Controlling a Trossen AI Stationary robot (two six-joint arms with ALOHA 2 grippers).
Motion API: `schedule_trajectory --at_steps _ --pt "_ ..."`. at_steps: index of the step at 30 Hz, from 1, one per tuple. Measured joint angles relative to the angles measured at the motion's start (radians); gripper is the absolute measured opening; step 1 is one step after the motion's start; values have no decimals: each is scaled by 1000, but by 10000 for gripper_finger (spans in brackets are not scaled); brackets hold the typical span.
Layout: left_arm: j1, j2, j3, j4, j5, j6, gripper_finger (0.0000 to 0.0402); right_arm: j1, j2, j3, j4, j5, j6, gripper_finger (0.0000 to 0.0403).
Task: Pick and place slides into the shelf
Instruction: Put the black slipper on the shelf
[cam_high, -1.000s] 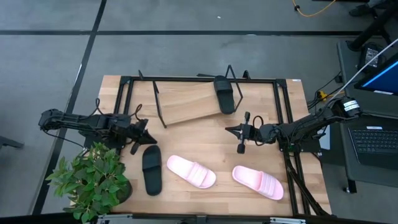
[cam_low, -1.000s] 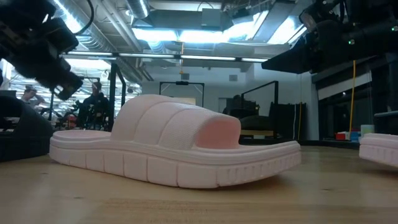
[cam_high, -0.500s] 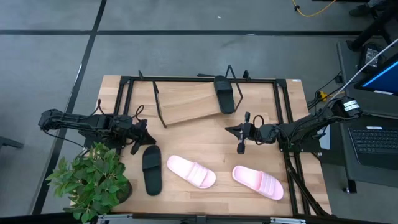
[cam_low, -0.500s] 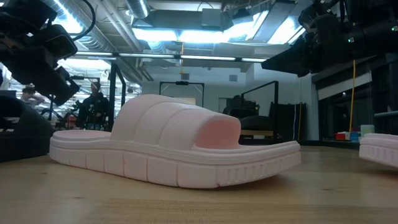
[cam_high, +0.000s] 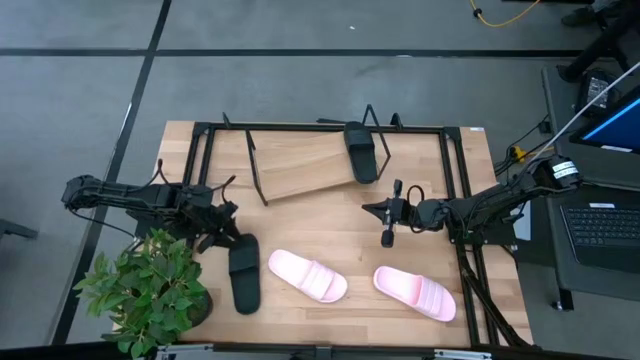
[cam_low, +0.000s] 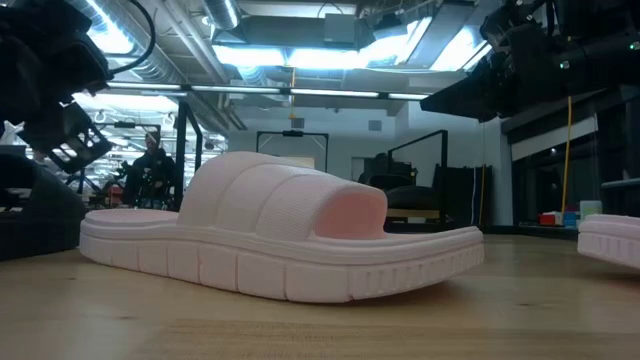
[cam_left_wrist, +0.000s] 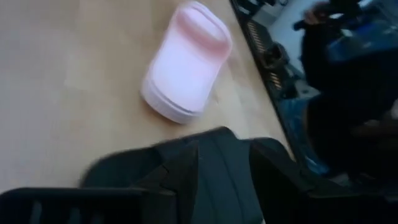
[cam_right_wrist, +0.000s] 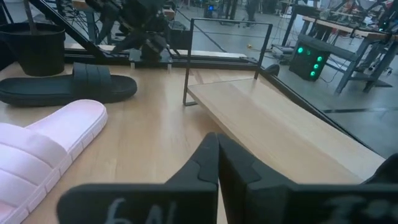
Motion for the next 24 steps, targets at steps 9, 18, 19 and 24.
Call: schedule_trajectory --at_steps 9,18,19,24 --pt "0 2 -1 -71 -55 -94 133 0 0 0 -1 0 0 3" --pt "0 8 -1 -70 -36 -157 133 0 0 0 -2 0 1 3" --pt "0 7 -1 -70 -42 -157 133 0 0 0 -2 0 1 3" --pt "0 8 -1 -67 -75 -158 133 0 0 0 -2 0 0 3"
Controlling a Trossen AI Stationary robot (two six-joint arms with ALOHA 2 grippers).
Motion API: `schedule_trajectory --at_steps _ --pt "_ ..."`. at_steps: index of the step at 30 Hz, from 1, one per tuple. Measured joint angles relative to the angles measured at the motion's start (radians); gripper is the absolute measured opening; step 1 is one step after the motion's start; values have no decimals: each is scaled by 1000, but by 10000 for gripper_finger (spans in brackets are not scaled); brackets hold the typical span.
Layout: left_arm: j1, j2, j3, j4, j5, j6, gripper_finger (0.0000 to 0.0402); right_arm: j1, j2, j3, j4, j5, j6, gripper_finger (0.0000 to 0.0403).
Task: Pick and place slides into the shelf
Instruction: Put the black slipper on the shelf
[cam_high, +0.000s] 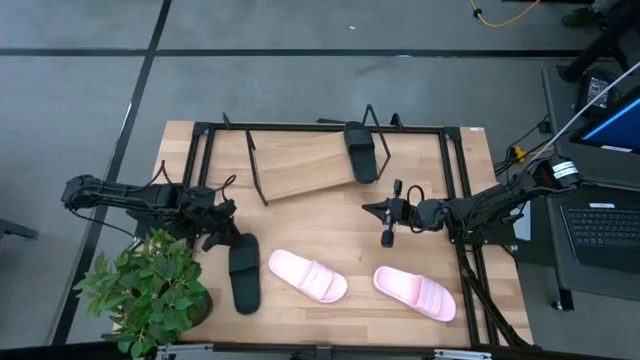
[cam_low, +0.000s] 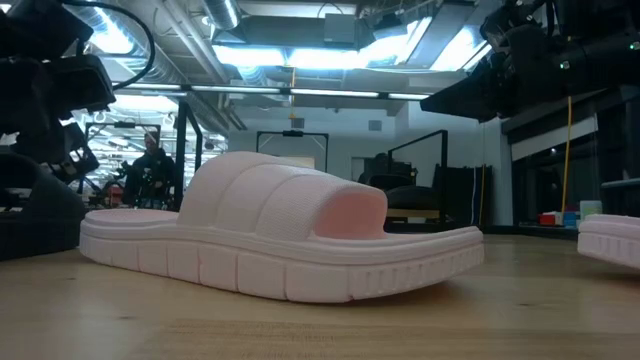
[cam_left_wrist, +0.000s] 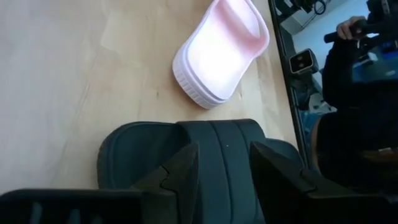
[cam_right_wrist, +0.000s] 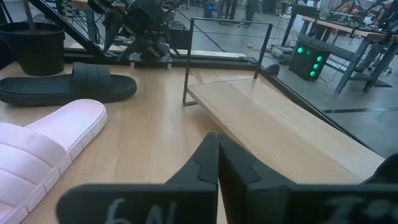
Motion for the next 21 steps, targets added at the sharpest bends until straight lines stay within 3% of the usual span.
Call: schedule_trajectory --at_steps 8,21 --pt "0 43 0 50 0 -50 133 0 0 0 5 0 0 3" --pt "0 262 0 165 66 -55 133 0 0 0 7 0 0 3"
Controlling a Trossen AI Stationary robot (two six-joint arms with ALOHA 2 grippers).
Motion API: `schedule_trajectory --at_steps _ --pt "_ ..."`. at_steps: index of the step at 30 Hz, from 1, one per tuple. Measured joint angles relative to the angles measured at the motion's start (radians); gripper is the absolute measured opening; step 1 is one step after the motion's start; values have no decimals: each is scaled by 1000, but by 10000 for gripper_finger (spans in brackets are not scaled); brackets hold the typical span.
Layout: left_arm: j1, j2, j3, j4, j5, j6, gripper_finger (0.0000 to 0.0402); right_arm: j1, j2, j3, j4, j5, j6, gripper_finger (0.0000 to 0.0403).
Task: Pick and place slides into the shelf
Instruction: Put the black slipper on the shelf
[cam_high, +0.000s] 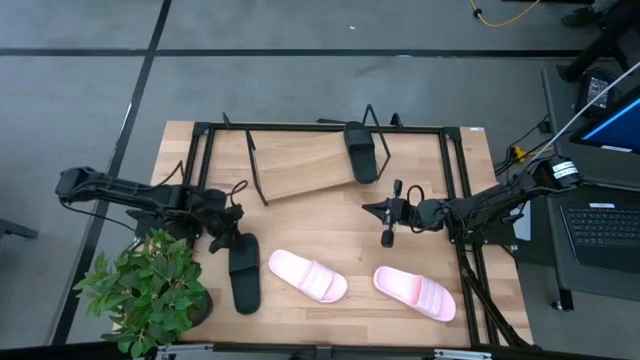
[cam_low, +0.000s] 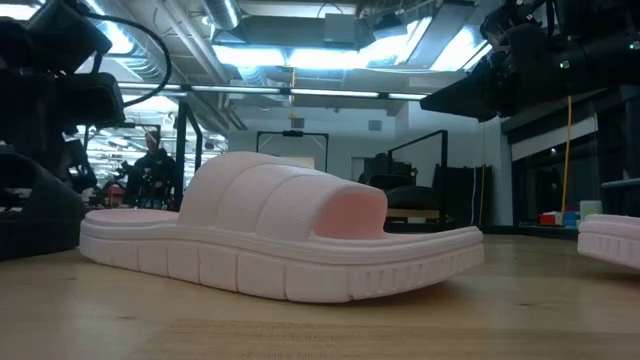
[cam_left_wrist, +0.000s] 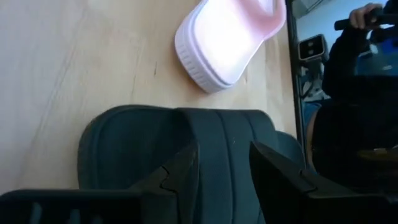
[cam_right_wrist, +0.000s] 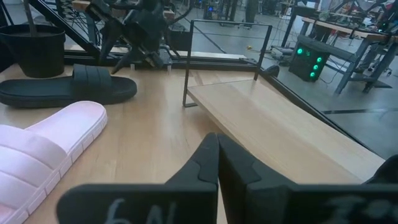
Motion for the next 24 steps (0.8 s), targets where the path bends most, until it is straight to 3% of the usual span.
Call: schedule_trajectory --at_steps 12,24 --pt "0 20 0 2 77 -75 133 0 0 0 0 0 0 3" --pt "0 29 0 -3 6 -75 133 0 0 0 0 0 0 3"
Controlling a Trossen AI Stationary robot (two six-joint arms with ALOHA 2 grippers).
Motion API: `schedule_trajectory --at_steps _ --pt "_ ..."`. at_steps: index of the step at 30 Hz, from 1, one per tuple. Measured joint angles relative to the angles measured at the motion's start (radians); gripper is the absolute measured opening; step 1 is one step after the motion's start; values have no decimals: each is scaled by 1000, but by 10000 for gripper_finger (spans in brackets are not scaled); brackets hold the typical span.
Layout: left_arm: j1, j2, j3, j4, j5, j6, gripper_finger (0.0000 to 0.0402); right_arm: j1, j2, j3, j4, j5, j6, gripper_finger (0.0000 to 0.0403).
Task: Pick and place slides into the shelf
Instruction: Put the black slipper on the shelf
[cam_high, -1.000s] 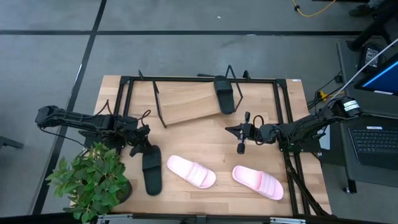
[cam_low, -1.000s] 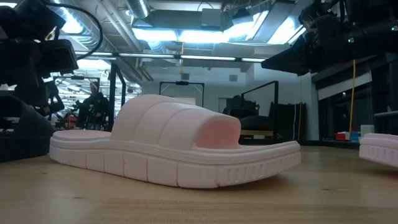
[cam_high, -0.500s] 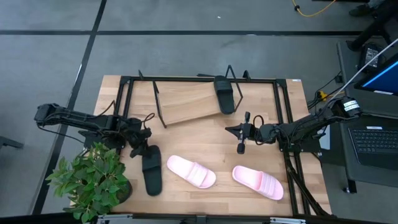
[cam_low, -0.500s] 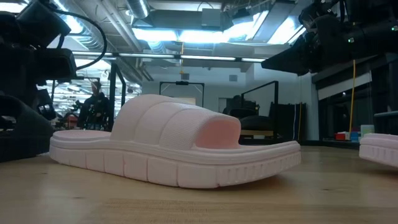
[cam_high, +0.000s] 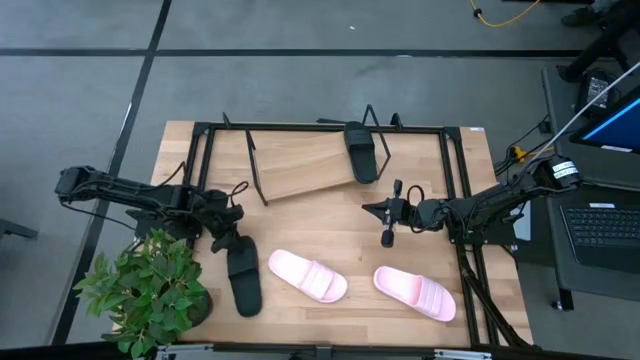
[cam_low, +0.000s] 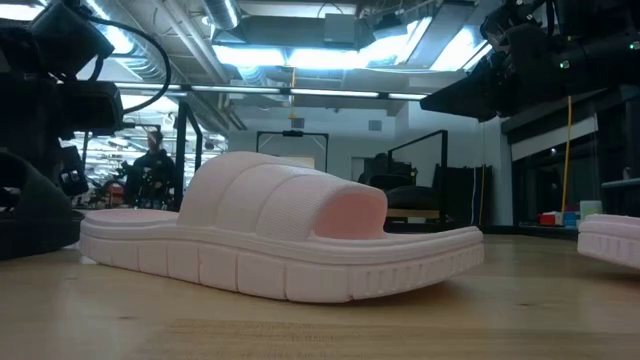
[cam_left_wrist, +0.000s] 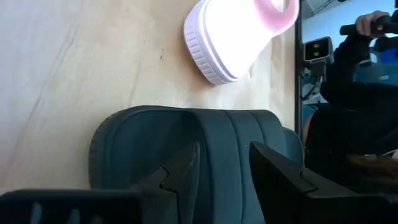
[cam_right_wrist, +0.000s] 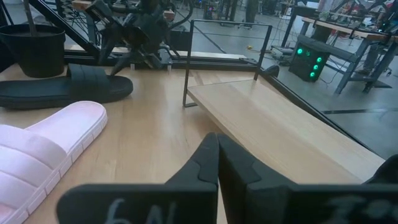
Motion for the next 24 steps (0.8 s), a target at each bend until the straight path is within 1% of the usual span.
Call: schedule_trajectory --at_steps 2,7,14,24 --pt "0 7 0 -16 -15 -2 133 0 0 0 0 0 0 3" --pt "0 48 0 -29 -10 -32 133 0 0 0 0 0 0 3" --pt "0 78 0 11 83 -48 133 0 0 0 0 0 0 3" --pt "0 78 0 10 98 -79 133 0 0 0 -1 0 0 3"
